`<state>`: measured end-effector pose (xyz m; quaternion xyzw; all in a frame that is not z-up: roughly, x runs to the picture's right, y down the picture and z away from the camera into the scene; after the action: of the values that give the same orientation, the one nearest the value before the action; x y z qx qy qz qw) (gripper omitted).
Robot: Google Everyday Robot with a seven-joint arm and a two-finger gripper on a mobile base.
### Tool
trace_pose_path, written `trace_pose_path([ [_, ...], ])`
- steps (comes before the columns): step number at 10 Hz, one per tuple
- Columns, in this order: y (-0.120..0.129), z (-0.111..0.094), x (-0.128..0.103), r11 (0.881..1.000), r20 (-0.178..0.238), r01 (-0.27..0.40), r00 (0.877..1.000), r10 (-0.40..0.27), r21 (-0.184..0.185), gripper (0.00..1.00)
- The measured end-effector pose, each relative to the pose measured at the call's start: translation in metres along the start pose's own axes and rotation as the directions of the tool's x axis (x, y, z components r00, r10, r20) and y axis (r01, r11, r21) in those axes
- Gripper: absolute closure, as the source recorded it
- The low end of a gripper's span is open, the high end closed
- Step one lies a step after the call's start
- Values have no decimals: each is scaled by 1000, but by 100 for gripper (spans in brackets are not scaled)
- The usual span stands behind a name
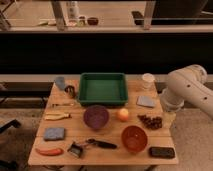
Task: Stack bowls into tray
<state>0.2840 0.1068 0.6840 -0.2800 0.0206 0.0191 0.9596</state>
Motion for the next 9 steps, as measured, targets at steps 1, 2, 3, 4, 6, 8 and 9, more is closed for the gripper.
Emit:
trace_pose_path([
  [1, 4, 1, -4, 1000, 7, 22, 1000, -22, 1, 20],
  [2, 14, 2, -10, 999, 19, 50, 999, -50, -1, 20],
  [3, 23, 3, -13, 997, 21, 75, 997, -75, -1, 20],
  [4, 30, 3, -13, 997, 25, 83, 996, -83, -1, 20],
  [6, 27, 5, -17, 996, 34, 92, 995, -92, 2, 20],
  [8, 29, 7, -30, 992, 42, 129, 991, -129, 0, 20],
  [9, 38, 8, -33, 989, 42, 145, 989, -145, 0, 20],
])
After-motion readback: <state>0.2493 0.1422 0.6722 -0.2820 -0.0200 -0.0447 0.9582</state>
